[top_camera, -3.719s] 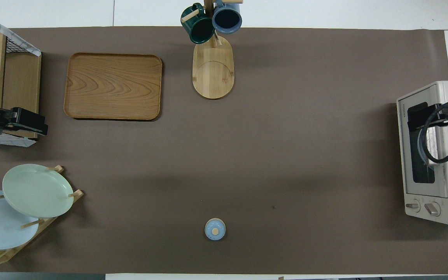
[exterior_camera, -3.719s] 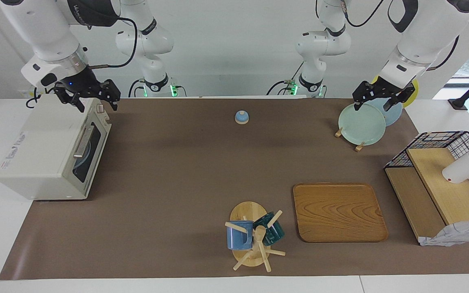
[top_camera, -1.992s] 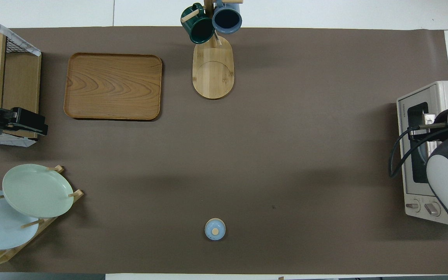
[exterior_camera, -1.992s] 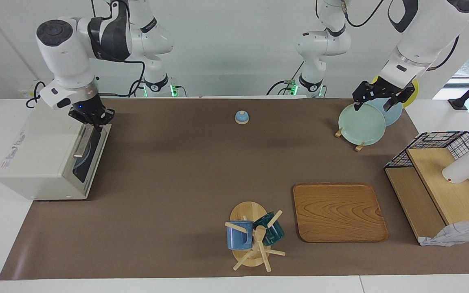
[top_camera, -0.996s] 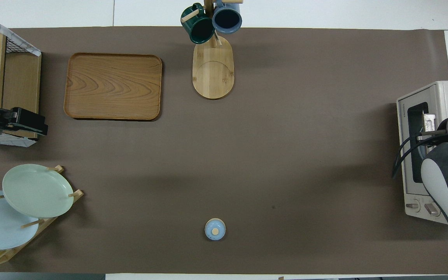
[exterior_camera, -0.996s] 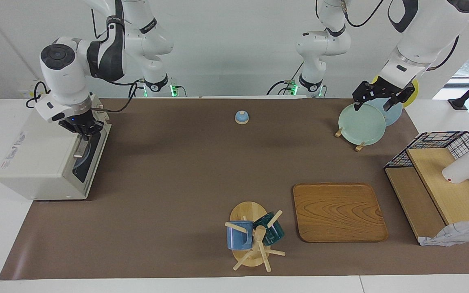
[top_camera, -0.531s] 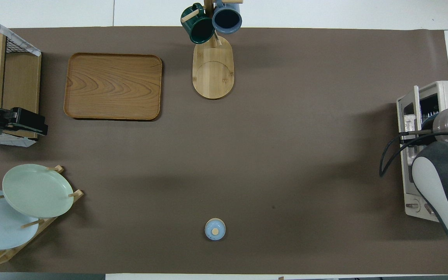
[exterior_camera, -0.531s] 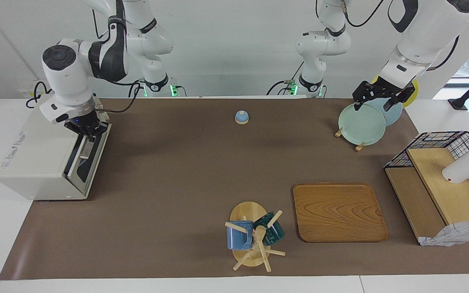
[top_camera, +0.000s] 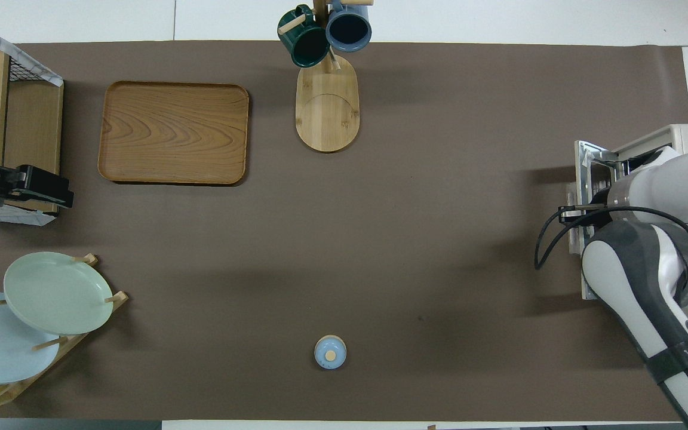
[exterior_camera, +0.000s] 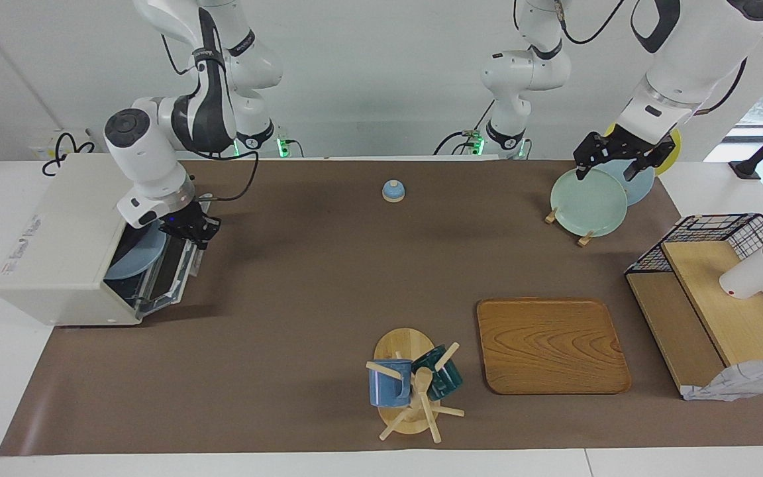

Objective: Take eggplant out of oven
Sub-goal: 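Pull the oven rack out toward the robot with the right gripper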

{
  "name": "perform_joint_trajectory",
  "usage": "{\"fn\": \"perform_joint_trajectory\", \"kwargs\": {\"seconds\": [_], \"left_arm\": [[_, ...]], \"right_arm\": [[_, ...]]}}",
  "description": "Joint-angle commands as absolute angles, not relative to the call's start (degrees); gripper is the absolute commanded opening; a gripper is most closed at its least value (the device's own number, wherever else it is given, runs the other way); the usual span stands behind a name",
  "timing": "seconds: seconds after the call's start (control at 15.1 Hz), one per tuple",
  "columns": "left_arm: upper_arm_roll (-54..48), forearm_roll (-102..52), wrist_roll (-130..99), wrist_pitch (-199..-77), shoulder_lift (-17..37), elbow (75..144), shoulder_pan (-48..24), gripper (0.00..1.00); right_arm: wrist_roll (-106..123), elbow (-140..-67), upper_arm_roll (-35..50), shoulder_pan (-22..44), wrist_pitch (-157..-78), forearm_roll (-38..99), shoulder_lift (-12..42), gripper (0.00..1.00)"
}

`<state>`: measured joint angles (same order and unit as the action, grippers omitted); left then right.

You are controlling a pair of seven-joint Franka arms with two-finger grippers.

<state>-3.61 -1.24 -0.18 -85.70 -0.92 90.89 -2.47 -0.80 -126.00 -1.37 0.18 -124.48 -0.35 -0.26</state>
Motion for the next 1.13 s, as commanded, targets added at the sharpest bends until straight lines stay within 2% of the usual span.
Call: {"fn": "perform_joint_trajectory", "kwargs": {"seconds": [0.0,0.4,0.6,0.8,0.86,0.93,1.06], "left_arm": [[-3.96,-0.09,0.35,-85.25,-1.67,91.05,-2.02,1.0],[-3.96,-0.09,0.35,-85.34,-1.67,91.06,-2.02,1.0],[-3.96,-0.09,0.35,-85.34,-1.67,91.05,-2.02,1.0],[-3.96,-0.09,0.35,-85.25,-1.58,91.06,-2.02,1.0],[-3.96,-0.09,0.35,-85.34,-1.58,91.05,-2.02,1.0],[-3.96,-0.09,0.35,-85.34,-1.67,91.05,-2.02,1.0],[-3.96,-0.09,0.35,-85.25,-1.67,91.05,-2.02,1.0]], "right_arm": [[-1.23,-127.18,-2.81,-1.23,-131.39,-2.38,4.56,0.0],[-2.28,-127.09,-2.81,-0.27,-133.42,0.79,8.7,0.0],[-4.48,-125.78,-1.85,-0.09,-130.88,1.23,8.7,0.0],[-7.55,-121.13,0.08,-0.09,-123.78,1.23,8.53,0.0],[-8.43,-119.11,0.44,-0.09,-121.23,1.14,8.35,0.18],[-8.44,-117.35,0.61,-0.09,-118.94,1.06,7.91,0.27],[-8.18,-114.54,0.62,-0.18,-115.42,0.18,7.21,0.31]]}}
